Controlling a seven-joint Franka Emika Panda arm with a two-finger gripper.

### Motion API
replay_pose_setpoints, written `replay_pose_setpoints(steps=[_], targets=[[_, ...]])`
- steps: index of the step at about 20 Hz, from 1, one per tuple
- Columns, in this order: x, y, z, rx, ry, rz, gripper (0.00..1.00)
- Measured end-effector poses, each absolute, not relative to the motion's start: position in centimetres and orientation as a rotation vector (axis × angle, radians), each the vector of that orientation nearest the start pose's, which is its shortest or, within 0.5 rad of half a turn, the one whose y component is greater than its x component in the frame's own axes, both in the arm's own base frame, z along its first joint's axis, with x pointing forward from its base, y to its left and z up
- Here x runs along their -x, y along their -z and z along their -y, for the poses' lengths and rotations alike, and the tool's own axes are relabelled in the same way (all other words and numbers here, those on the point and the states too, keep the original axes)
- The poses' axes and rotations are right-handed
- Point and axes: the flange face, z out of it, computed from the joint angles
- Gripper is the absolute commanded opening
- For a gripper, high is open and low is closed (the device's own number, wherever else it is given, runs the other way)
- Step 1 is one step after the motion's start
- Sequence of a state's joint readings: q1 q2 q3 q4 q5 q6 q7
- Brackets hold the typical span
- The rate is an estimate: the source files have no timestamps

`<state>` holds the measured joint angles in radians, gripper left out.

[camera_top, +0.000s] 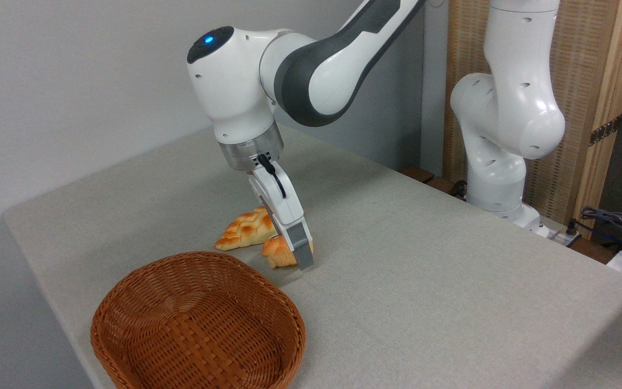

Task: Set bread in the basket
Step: 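Close the gripper on the round bun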

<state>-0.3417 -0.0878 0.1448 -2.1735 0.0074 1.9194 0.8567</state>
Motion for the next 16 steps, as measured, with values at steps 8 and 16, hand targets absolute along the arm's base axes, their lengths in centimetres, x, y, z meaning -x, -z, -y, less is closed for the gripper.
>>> replay_pose_setpoints(steps=[8, 16], targets=[[-48.91, -41.39, 10.3, 2.743, -0.251, -1.628, 0.39], [-48.94, -41.42, 10.32, 2.732, -0.246, -1.646, 0.39]])
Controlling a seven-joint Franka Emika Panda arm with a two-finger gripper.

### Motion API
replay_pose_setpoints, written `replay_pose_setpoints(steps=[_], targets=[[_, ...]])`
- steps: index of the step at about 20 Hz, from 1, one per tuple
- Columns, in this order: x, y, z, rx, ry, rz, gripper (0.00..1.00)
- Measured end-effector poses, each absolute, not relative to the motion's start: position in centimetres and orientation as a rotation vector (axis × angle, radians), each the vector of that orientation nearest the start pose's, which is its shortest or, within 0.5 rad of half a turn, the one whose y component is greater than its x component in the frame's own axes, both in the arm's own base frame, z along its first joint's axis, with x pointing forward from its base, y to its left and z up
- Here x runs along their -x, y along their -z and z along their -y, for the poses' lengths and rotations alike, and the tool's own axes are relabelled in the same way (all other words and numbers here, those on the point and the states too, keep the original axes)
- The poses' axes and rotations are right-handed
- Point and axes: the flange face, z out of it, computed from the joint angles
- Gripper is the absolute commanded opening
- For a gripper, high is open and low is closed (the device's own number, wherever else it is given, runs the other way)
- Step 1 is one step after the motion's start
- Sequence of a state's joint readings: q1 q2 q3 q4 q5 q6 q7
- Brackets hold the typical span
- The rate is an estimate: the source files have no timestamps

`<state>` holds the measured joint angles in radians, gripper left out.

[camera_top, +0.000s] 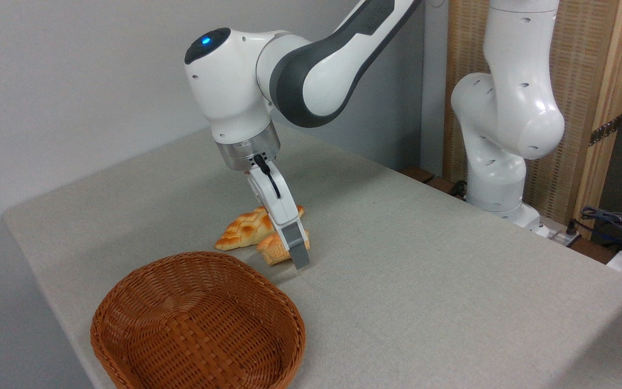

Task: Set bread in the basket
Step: 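Close the gripper on the round bun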

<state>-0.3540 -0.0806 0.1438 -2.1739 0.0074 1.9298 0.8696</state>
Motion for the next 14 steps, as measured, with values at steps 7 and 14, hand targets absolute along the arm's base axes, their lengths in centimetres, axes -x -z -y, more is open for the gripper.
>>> replay_pose_setpoints(steps=[7, 14], targets=[[-49.0, -41.6, 10.3, 2.731, -0.239, -1.646, 0.39], [-49.4, -43.3, 10.4, 2.728, -0.2, -1.644, 0.39]])
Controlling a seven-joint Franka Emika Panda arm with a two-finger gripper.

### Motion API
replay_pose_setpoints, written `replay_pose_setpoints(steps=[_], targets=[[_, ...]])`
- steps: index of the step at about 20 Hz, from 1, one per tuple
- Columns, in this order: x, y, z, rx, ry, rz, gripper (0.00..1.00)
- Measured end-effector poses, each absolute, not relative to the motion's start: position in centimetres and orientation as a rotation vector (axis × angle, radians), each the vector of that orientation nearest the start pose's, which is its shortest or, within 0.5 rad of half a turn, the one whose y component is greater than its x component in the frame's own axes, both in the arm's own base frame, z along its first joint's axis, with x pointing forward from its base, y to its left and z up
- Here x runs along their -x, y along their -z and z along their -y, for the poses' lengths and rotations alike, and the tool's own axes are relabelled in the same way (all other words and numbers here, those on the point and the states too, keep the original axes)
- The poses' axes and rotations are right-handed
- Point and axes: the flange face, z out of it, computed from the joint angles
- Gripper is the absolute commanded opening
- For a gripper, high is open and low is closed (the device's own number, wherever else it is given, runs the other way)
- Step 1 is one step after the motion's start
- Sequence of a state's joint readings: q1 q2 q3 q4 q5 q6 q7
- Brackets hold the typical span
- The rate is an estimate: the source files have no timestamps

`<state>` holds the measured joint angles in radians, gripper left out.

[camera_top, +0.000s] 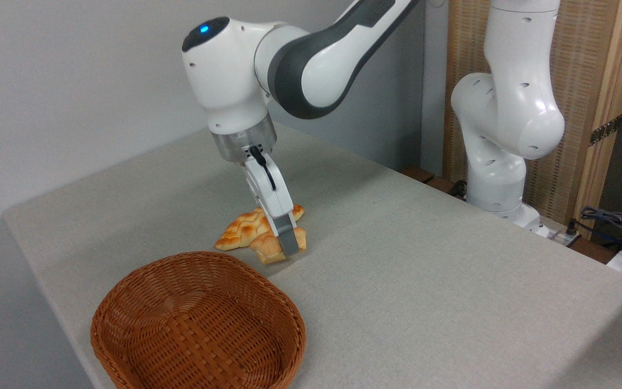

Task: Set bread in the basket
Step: 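Lift the bun and carry it over the wicker basket, then open the gripper to drop the bun into the basket, rise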

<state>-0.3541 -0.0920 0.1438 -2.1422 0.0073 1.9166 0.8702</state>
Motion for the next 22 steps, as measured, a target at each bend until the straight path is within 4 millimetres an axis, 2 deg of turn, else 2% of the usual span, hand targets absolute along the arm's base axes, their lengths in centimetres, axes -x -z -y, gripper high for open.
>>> replay_pose_setpoints(steps=[3, 9, 11, 15, 16, 19, 20, 22], targets=[[-49.8, -45.6, 10.6, 2.745, -0.172, -1.643, 0.4], [-51.1, -50.5, 10.8, 2.76, -0.003, -1.626, 0.45], [-51.7, -51.4, 10.5, 2.758, 0.071, -1.607, 0.51], [-53.5, -52.2, 9.2, 2.798, 0.251, -1.456, 0.55], [-53.8, -52.2, 8.9, 2.808, 0.274, -1.424, 0.63], [-55.3, -51.9, 7.4, 2.848, 0.375, -1.267, 0.8], [-55.6, -51.7, 7.2, 2.852, 0.387, -1.248, 1.0], [-56.2, -51.2, 6.7, 2.859, 0.415, -1.2, 1.0]])
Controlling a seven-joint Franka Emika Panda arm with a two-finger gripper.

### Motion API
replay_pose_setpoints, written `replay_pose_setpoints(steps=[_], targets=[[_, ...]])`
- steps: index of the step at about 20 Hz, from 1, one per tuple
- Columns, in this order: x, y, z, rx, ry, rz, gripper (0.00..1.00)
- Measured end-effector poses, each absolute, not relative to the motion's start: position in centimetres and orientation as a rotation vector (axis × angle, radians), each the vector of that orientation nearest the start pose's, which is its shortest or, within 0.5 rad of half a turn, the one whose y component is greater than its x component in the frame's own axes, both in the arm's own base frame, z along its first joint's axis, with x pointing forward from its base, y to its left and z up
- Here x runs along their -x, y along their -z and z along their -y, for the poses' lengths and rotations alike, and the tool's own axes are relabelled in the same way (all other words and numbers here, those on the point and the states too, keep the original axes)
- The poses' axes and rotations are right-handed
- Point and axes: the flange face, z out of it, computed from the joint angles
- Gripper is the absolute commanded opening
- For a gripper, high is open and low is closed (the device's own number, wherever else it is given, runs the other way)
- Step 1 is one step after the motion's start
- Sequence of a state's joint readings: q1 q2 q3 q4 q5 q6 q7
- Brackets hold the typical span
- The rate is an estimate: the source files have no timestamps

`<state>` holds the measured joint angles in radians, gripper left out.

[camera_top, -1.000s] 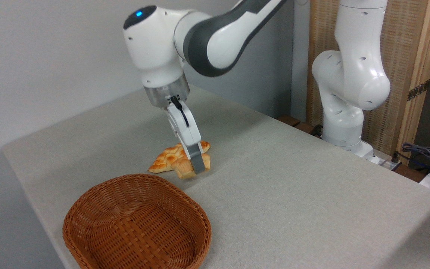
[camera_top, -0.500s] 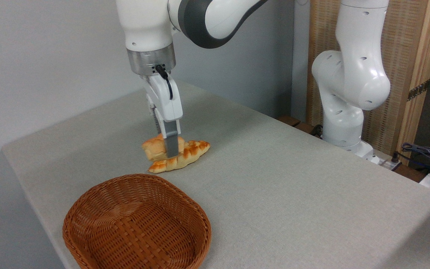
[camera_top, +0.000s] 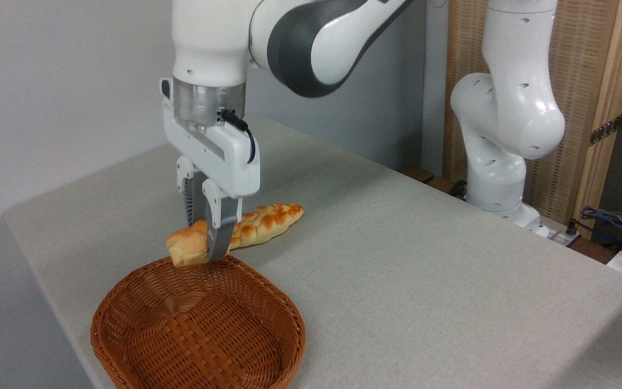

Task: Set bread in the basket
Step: 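Open the gripper to drop the bun into the basket, rise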

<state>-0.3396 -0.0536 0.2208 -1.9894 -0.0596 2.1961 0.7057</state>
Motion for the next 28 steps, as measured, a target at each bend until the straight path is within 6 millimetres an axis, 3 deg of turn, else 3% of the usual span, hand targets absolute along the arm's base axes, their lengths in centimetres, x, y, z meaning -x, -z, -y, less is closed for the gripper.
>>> replay_pose_setpoints(steps=[6, 14, 19, 28], targets=[[-57.6, -49.3, 6.3, 2.862, 0.435, -1.146, 1.0], [-57.7, -49.6, 6.5, 2.875, 0.447, -1.114, 1.0], [-57.3, -50.6, 6.6, 2.881, 0.453, -1.112, 1.0], [-53.4, -54.5, 6.4, 2.937, 0.192, -1.185, 1.0]])
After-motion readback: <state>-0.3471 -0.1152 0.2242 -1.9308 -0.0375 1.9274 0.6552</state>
